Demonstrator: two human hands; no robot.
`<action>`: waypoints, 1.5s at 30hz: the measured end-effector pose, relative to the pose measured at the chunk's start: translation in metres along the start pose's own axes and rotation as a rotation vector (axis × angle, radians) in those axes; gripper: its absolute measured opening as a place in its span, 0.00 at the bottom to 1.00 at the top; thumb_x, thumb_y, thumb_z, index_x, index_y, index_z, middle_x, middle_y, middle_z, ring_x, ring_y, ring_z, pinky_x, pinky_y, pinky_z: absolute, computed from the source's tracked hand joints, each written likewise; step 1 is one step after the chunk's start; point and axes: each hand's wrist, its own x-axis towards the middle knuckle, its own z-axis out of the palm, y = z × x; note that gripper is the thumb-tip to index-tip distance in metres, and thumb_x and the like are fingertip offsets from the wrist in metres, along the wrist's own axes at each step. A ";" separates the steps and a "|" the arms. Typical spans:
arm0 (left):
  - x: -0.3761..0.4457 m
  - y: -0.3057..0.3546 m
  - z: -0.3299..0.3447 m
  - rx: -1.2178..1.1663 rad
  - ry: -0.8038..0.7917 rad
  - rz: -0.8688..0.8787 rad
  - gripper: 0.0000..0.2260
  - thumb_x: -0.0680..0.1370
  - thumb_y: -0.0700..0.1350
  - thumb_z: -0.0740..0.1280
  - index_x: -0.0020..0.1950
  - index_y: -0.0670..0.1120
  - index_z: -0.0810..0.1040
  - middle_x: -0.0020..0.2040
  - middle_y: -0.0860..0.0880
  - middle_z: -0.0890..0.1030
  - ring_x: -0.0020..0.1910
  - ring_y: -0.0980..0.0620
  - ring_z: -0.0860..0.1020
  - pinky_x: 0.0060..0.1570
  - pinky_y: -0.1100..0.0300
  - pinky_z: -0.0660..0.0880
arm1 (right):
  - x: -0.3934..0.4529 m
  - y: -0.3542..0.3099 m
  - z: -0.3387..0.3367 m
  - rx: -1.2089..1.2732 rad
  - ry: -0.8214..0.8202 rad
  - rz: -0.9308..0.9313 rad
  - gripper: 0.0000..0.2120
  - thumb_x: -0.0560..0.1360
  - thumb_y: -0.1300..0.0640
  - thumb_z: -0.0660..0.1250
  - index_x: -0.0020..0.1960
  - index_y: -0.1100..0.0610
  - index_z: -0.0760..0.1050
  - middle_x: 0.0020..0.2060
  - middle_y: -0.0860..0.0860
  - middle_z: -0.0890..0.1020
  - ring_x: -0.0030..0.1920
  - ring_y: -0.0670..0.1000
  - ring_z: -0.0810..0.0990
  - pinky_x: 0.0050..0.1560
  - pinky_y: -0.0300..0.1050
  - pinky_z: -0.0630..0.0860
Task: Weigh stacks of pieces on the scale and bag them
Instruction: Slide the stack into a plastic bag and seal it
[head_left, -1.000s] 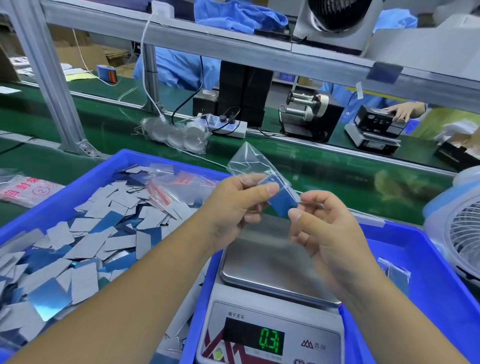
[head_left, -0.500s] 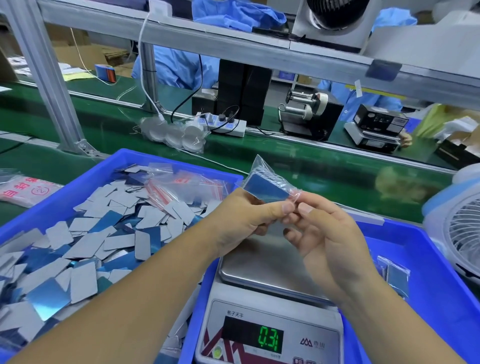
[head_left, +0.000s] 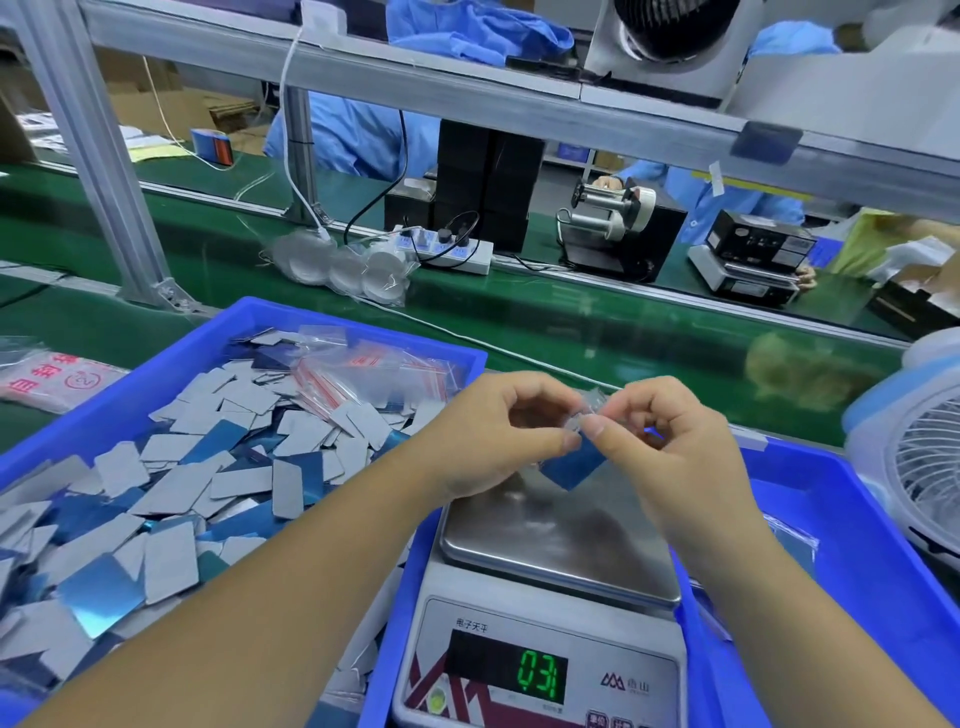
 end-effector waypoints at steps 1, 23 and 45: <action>0.000 0.001 -0.001 -0.005 0.014 0.008 0.10 0.70 0.41 0.74 0.46 0.56 0.83 0.43 0.54 0.83 0.46 0.55 0.81 0.49 0.59 0.77 | 0.001 0.000 -0.003 -0.002 -0.021 0.009 0.05 0.67 0.48 0.74 0.40 0.44 0.79 0.40 0.57 0.77 0.36 0.53 0.73 0.37 0.42 0.72; 0.001 0.002 -0.017 0.018 0.049 0.022 0.03 0.70 0.47 0.75 0.40 0.55 0.84 0.38 0.54 0.83 0.38 0.57 0.80 0.42 0.65 0.77 | 0.005 0.014 -0.008 0.077 -0.044 -0.045 0.15 0.72 0.65 0.74 0.45 0.46 0.75 0.38 0.47 0.83 0.39 0.48 0.81 0.43 0.44 0.78; -0.001 0.007 -0.024 -0.137 -0.062 -0.196 0.04 0.67 0.39 0.74 0.38 0.46 0.82 0.37 0.48 0.79 0.36 0.55 0.78 0.40 0.63 0.77 | 0.002 0.010 0.001 0.305 -0.166 0.044 0.12 0.69 0.60 0.70 0.38 0.44 0.72 0.36 0.48 0.80 0.37 0.48 0.75 0.40 0.43 0.72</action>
